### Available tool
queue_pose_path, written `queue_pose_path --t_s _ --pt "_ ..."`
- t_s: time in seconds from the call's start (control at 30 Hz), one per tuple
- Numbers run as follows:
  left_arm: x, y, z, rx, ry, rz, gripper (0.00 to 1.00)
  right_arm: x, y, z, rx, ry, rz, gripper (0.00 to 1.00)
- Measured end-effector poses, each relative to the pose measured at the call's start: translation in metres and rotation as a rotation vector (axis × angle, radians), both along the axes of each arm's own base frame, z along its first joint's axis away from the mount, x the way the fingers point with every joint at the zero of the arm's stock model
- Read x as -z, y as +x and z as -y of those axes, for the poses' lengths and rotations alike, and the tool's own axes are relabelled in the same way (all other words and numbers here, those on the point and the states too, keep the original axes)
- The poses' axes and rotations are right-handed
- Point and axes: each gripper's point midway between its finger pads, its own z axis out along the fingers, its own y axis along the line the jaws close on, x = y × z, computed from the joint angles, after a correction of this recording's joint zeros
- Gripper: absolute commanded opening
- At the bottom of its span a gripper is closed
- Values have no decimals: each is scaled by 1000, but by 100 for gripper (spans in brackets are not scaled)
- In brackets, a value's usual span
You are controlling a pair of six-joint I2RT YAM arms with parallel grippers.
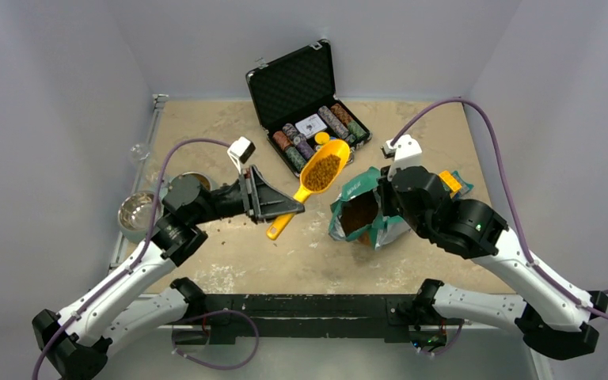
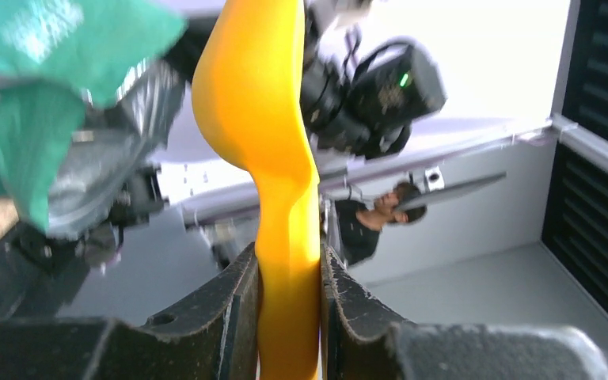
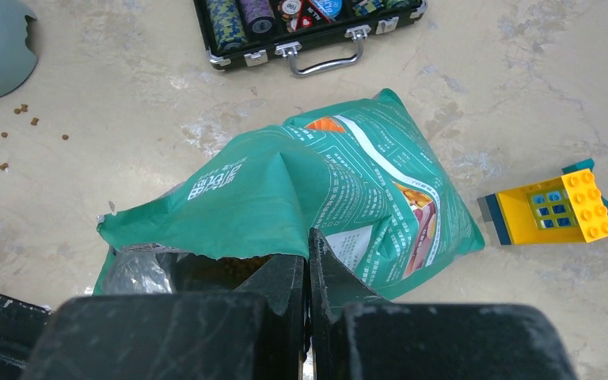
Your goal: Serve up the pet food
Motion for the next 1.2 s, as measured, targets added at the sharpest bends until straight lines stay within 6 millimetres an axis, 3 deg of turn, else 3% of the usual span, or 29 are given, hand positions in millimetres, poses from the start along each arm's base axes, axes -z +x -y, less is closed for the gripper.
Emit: queue_pose_path --t_s 0.13,0.23,0.4,0.63,0.73,0.9,1.07,1.2 --pt "-27 38 -2 -161 -23 26 0 1 -5 5 -4 17 7 0" --pt "-31 73 -4 -300 -19 20 0 1 -8 6 -12 30 8 0" --pt "-13 134 -17 -544 20 -14 0 -1 -10 6 -24 38 11 0" --pt "11 186 -62 -829 73 -16 0 2 -12 3 -66 18 9 0" --pt "40 195 -88 -951 80 -49 0 3 -13 0 -90 19 6 0" --pt "109 206 -119 -1105 156 -150 0 9 -17 -5 -134 29 5 0" --pt "140 212 -142 -1229 110 -189 0 23 -20 -15 -190 35 -12 0" --pt "177 212 -161 -1321 103 -249 0 29 -22 -22 -223 49 -19 0"
